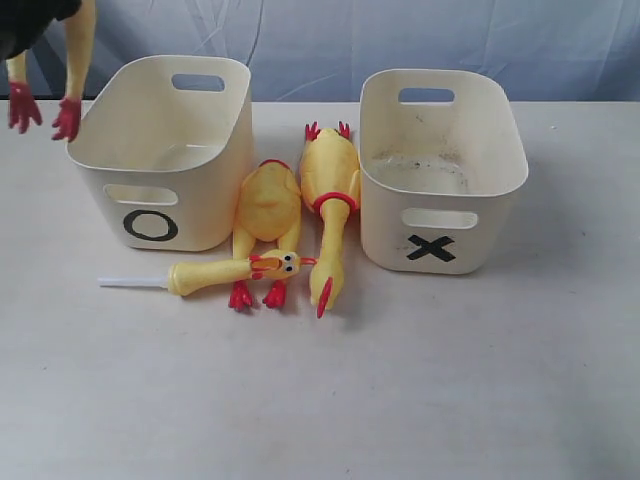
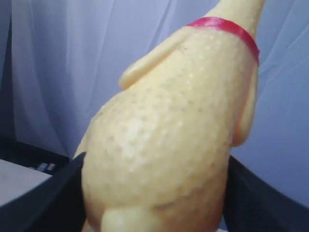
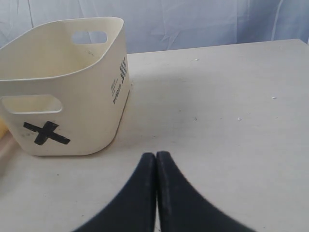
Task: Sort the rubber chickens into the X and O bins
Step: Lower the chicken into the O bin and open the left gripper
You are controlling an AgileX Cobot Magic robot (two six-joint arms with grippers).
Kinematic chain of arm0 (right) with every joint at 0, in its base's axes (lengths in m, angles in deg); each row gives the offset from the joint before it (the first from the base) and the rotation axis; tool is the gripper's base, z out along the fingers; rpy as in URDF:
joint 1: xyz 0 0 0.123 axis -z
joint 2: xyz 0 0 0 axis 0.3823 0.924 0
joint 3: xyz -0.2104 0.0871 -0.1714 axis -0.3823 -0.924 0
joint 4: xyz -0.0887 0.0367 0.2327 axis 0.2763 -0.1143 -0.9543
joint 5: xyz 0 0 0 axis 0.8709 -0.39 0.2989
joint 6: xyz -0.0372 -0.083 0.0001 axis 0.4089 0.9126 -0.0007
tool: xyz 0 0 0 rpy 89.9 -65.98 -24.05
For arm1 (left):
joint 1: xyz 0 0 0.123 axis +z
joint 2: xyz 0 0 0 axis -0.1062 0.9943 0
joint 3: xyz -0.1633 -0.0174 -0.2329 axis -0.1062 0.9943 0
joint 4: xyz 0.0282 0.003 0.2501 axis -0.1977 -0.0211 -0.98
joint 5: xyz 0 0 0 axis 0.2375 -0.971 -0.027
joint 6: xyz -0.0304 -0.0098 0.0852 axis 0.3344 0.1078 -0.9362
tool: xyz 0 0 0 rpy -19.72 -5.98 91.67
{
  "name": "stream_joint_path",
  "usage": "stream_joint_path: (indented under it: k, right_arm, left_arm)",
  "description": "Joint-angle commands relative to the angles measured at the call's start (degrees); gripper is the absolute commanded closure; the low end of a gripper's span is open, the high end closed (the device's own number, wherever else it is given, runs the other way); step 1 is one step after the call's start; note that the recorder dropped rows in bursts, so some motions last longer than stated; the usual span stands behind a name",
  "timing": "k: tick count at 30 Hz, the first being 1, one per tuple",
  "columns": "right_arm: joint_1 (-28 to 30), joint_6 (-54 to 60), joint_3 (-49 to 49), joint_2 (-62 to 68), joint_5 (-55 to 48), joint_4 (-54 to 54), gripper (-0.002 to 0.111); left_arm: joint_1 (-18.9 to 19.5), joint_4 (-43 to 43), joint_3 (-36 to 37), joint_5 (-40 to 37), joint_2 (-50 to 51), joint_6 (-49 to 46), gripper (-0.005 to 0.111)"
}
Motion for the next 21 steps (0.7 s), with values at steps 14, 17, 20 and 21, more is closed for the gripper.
stream_joint_path:
  k: [14,17,20,21]
  right_arm:
    - [-0.19,0.12,-0.13,-0.18,0.72,0.0,0.108]
    - [-0.19,0.12,-0.13,-0.18,0.73,0.21,0.108]
    - [-0.19,0.12,-0.13,-0.18,0.73,0.21,0.108]
    - [-0.19,0.12,-0.13,-0.18,0.73,0.21,0.108]
  left_arm:
    - [8.94,-47.31,-7.23,10.14,23.62,43.47,0.062]
    - [9.06,-48.17,-7.23,11.65,23.49,43.18,0.04]
    - [9.06,-47.7,-7.23,10.43,22.13,43.18,0.036]
    - [9.06,-47.7,-7.23,9.67,21.5,43.08,0.037]
